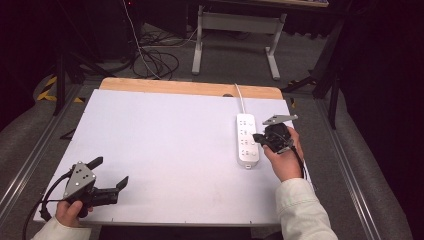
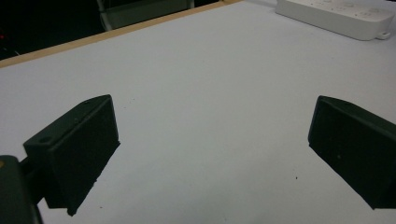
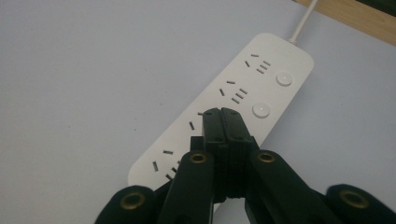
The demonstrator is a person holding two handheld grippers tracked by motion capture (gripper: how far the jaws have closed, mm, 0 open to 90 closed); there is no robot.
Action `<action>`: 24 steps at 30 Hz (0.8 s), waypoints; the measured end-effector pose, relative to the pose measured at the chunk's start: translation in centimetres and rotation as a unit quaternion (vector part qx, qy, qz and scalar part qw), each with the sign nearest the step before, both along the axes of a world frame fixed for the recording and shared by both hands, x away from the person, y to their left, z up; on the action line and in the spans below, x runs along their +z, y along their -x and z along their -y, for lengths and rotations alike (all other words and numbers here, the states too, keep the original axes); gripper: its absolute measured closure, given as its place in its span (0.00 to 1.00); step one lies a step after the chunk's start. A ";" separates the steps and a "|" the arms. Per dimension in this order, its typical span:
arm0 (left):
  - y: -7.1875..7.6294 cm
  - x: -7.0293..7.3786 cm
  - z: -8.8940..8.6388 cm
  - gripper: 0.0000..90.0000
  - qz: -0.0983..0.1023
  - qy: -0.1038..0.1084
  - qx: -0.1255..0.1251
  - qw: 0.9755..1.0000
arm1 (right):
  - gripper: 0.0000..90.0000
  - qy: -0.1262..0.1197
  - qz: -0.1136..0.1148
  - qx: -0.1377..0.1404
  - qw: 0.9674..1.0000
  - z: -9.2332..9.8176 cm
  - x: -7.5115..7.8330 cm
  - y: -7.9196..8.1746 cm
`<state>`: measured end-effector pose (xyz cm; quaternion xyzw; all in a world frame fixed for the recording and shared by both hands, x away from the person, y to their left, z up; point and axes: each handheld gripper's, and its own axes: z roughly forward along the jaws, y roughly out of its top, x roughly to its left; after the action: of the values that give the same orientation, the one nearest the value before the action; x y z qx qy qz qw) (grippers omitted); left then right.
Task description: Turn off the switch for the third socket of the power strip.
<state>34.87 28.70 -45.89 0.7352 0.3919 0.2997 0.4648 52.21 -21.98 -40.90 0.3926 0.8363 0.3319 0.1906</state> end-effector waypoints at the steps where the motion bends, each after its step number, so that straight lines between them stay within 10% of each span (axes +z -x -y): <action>1: 0.0 0.0 0.0 0.03 0.000 0.001 0.000 1.000 | 1.00 0.004 -0.002 -0.003 1.000 0.0 -0.1 -0.2; 24: 0.0 0.0 0.0 0.03 -0.001 -0.002 -0.001 1.000 | 1.00 -0.004 -0.054 -0.045 0.997 0.1 -2.2 -2.6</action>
<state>34.91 28.71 -45.89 0.7368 0.3910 0.2998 0.4630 54.83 -22.03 -43.07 0.4484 0.8252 0.3048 0.1583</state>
